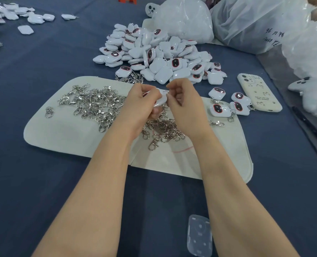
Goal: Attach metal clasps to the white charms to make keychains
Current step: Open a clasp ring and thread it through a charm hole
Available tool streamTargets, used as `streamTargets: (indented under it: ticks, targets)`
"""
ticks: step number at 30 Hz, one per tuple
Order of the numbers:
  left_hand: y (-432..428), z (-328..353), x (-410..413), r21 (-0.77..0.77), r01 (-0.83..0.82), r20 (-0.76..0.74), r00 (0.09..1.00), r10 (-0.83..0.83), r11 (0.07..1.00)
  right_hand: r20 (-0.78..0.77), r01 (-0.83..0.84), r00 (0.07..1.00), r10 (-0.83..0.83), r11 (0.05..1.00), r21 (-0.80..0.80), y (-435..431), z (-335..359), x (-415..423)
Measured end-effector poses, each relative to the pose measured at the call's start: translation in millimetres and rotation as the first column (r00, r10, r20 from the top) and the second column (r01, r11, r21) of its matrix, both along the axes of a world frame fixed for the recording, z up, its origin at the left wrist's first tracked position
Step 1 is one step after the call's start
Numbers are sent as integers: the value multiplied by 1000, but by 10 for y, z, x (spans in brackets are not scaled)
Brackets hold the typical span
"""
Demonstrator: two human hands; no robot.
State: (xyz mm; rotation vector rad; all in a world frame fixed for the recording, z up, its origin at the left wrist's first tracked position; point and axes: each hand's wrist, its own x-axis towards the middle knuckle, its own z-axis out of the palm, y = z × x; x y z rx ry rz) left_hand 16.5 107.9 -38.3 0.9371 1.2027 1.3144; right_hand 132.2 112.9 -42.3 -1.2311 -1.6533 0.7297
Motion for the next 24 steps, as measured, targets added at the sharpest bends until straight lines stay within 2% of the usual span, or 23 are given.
streamTargets:
  ticks: [2,9,12,14,17,20,22,24]
  targets:
    - [-11,31,2,-1,12,91,996,-12,1000,-110,5,994,-11,998,-60,11,13,-15]
    - [-39,104,5,-28,93,313,946,-80,995,-343,-43,939,-9,989,-145,22,14,-11]
    - [-41,120,-4,-25,127,395,912,-107,992,-357,-37,934,-9,992,-122,11,24,-6]
    - [-40,121,-6,-31,121,404,909,-98,992,-298,-29,955,-1,995,-94,4,50,24]
    - [-30,107,-16,-26,60,251,967,-51,998,8,-20,1000,20,999,-28,23,113,106]
    - [-25,78,-44,59,51,-19,999,-50,997,262,-19,965,1,998,67,27,181,169]
    - [-30,72,-57,94,73,-190,980,-54,993,349,-39,937,-2,993,110,8,217,178]
    - [-38,85,-54,129,90,-402,915,-31,987,416,-64,910,7,990,123,-2,229,171]
